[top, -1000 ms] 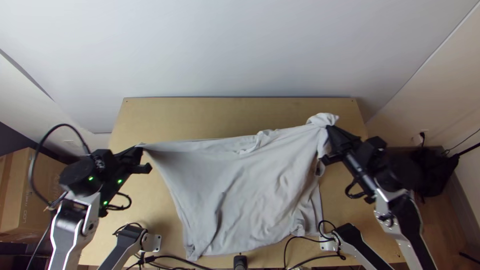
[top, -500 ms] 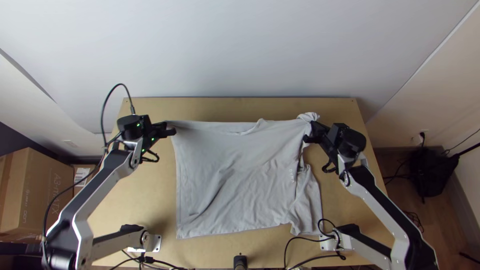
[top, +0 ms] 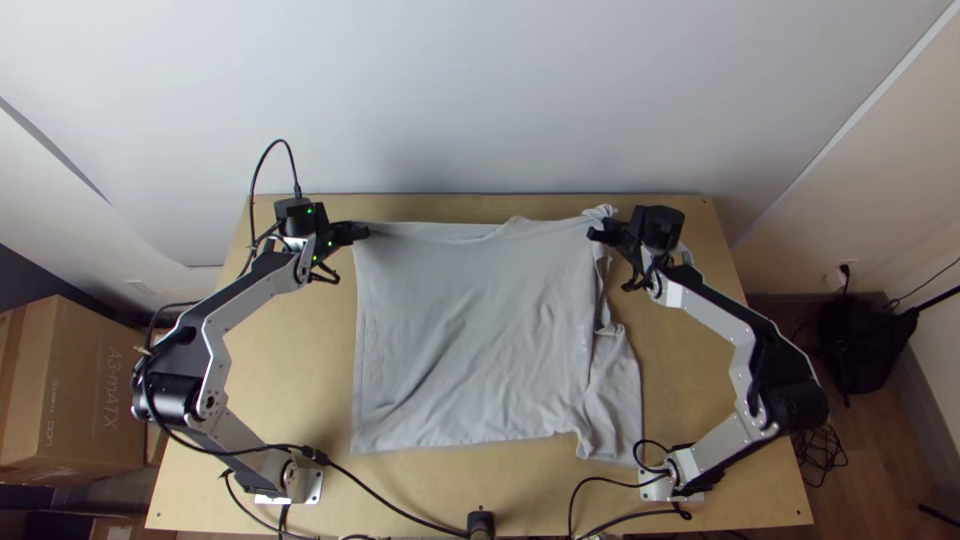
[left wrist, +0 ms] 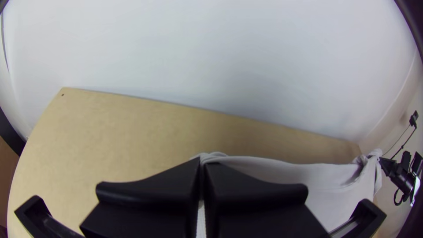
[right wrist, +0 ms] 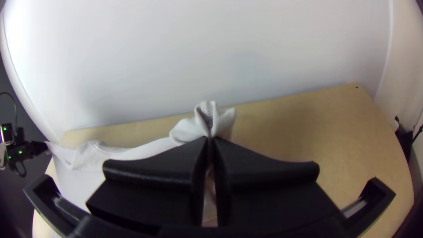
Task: Fold the t-shirt
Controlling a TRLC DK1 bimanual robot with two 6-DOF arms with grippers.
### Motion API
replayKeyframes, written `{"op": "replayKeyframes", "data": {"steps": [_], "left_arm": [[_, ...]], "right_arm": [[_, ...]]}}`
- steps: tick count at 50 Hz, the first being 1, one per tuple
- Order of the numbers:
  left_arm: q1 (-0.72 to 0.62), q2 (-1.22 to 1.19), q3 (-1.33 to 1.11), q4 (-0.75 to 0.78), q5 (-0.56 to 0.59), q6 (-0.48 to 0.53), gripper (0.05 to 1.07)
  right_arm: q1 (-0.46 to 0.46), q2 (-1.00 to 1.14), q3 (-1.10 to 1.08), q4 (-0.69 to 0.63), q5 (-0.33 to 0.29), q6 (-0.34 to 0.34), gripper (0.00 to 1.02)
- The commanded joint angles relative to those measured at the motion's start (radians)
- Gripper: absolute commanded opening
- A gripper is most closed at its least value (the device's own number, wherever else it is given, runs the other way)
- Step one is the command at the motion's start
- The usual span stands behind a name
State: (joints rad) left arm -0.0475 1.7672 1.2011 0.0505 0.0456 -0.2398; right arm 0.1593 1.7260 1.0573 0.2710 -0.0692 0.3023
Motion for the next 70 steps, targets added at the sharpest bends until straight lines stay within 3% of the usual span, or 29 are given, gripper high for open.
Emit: {"op": "replayKeyframes", "data": {"steps": [1, 15, 16, 18, 20, 22, 24, 29, 32, 39, 45, 50, 58, 63, 65, 70], "left_arm": [[0.031, 0.077, 0.101, 0.002, -0.001, -0.024, 0.08], [0.049, 0.278, 0.351, -0.100, -0.006, -0.082, 0.08], [0.049, 0.290, 0.367, -0.109, -0.007, -0.090, 0.08], [0.049, 0.314, 0.397, -0.133, -0.012, -0.096, 0.08], [0.047, 0.334, 0.430, -0.155, -0.013, -0.096, 0.09], [0.047, 0.344, 0.454, -0.175, -0.013, -0.096, 0.22], [0.047, 0.345, 0.472, -0.190, -0.012, -0.098, 0.43], [0.049, 0.331, 0.508, -0.201, -0.013, -0.102, 0.60], [0.060, 0.324, 0.543, -0.222, -0.012, -0.102, 0.65], [0.089, 0.328, 0.706, -0.379, -0.001, -0.118, 0.91], [0.124, 0.316, 0.795, -0.474, 0.068, -0.142, 0.97], [0.143, 0.265, 0.798, -0.525, 0.106, -0.159, 0.97], [0.144, 0.152, 0.759, -0.689, 0.166, -0.162, 1.00], [0.130, 0.012, 0.615, -0.696, 0.197, -0.148, 1.00], [0.126, -0.048, 0.552, -0.695, 0.208, -0.144, 1.00], [0.112, -0.189, 0.413, -0.673, 0.224, -0.144, 1.00]], "right_arm": [[-0.017, 0.099, 0.104, 0.025, 0.008, 0.032, 0.02], [-0.020, 0.326, 0.374, 0.010, 0.009, 0.093, 0.03], [-0.020, 0.339, 0.391, 0.007, 0.012, 0.097, 0.07], [-0.020, 0.362, 0.421, -0.007, 0.014, 0.106, 0.26], [-0.020, 0.382, 0.454, -0.027, 0.020, 0.126, 0.54], [-0.020, 0.399, 0.486, -0.047, 0.022, 0.130, 0.85], [-0.023, 0.414, 0.524, -0.088, 0.022, 0.149, 0.99], [-0.041, 0.411, 0.563, -0.130, 0.022, 0.201, 0.99], [-0.053, 0.392, 0.563, -0.135, 0.020, 0.212, 0.99], [-0.106, 0.330, 0.573, -0.240, -0.024, 0.290, 0.99], [-0.170, 0.265, 0.592, -0.435, -0.121, 0.331, 0.99], [-0.216, 0.201, 0.603, -0.609, -0.150, 0.331, 0.99], [-0.285, 0.095, 0.599, -0.900, -0.193, 0.274, 0.98], [-0.313, 0.033, 0.575, -1.064, -0.204, 0.078, 0.97], [-0.325, 0.010, 0.553, -1.145, -0.204, 0.037, 0.97], [-0.371, -0.063, 0.426, -1.230, -0.265, 0.032, 0.95]]}}
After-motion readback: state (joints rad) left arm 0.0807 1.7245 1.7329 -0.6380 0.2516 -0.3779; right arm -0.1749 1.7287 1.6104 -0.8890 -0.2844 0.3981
